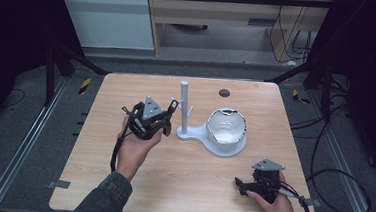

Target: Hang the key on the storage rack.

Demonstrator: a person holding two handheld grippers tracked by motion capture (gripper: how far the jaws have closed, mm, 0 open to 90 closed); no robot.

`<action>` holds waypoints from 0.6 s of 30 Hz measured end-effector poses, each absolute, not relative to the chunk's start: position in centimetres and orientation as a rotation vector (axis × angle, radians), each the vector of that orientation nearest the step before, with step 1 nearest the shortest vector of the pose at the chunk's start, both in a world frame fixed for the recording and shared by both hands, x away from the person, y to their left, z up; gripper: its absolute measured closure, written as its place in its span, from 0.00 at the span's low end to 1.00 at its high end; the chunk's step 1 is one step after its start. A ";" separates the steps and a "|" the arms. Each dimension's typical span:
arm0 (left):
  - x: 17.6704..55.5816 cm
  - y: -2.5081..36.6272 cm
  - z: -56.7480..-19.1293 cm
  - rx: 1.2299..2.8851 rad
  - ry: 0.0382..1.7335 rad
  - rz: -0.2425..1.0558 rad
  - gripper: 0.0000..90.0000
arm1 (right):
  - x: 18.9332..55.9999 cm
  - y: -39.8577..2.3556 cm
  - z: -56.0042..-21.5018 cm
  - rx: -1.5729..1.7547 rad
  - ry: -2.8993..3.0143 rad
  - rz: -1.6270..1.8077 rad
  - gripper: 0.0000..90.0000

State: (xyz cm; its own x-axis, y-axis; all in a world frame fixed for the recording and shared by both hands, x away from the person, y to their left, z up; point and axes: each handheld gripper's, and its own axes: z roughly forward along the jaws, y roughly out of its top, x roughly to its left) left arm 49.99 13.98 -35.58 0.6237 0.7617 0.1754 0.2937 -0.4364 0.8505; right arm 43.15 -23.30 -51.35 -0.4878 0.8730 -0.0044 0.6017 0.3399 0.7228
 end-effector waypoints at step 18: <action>51.1 13.2 -36.5 2.011 0.860 0.675 0.90 | 43.1 -23.3 -51.3 1.298 2.218 0.946 0.00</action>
